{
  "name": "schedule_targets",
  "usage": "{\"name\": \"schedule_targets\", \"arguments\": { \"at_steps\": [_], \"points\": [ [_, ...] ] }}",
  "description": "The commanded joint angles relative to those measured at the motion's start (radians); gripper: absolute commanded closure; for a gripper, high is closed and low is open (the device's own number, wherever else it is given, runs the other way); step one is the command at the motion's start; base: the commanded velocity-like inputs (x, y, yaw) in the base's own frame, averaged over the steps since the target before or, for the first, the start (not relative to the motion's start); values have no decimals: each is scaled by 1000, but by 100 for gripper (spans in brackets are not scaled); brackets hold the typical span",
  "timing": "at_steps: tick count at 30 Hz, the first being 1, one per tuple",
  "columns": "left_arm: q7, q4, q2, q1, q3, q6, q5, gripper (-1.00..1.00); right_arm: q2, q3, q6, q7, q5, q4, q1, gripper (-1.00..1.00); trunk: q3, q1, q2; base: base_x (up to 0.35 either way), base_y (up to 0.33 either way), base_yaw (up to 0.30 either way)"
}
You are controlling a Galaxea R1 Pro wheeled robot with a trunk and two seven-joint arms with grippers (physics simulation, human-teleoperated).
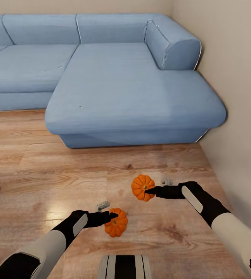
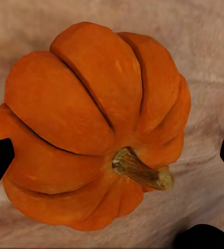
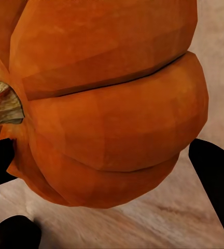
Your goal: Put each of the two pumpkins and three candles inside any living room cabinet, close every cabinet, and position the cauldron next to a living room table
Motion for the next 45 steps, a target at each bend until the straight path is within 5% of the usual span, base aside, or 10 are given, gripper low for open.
{"name": "schedule_targets", "arguments": {
  "at_steps": [1,14,36,37,45],
  "points": [
    [-1,-1,0,0,-3,5,5,-100,-1,2,2,2,-3,-1,-1,100,-5,0,-1,0,0,0],
    [0,2,0,-1,-1,5,5,-100,-1,1,2,2,-3,-1,-1,100,-55,6,-4,0,0,0],
    [0,2,0,-1,0,3,5,-100,-1,1,2,2,-3,-1,-1,100,-55,6,-4,0,0,0],
    [0,2,0,0,0,3,5,100,-1,1,2,2,-3,-1,-1,100,-55,6,-4,0,0,0],
    [0,2,0,-1,0,3,5,100,-1,1,2,2,-3,-1,-1,100,-55,6,-4,0,0,0]
  ]
}}
